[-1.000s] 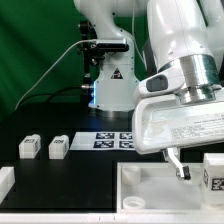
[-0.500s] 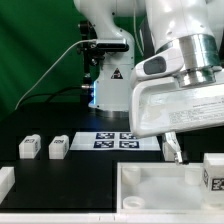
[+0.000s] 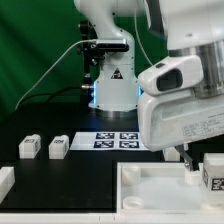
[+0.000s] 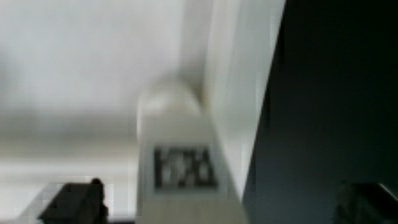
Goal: Assemble one leg
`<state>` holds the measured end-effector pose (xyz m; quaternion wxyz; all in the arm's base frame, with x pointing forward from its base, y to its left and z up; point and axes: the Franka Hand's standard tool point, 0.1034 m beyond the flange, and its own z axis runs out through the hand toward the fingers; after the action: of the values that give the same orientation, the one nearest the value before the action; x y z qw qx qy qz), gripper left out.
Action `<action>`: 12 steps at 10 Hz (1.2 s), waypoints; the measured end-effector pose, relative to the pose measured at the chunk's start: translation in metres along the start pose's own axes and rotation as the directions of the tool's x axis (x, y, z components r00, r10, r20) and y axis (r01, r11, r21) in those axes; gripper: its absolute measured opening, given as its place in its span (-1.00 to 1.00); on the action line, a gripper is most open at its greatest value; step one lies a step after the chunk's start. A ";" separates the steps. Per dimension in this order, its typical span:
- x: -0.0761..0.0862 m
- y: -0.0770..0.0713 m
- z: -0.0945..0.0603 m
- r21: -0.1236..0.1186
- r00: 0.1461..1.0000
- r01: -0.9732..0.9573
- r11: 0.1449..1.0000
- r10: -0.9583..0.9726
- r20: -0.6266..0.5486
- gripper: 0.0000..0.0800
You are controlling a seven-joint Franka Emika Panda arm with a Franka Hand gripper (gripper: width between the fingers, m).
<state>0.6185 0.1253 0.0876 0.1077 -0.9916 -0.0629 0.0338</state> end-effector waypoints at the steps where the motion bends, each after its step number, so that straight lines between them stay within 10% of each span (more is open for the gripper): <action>1: 0.008 -0.001 -0.001 0.008 1.000 -0.004 1.000 0.003 0.025 0.62; 4: 0.011 0.005 0.004 0.000 1.000 0.001 1.000 -0.001 -0.015 0.62; 7: 0.011 0.006 0.004 0.000 1.000 0.000 1.000 0.000 -0.015 -0.03; 12: 0.012 0.016 0.004 -0.002 0.992 -0.096 0.995 0.095 -0.080 -0.24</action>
Offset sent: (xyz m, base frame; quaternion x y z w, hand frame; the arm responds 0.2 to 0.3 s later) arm -0.0032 -0.0099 -0.0079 -0.0292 0.0458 -0.0239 0.9982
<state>0.6317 0.1123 0.0796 0.1056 -0.9943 -0.0112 -0.0008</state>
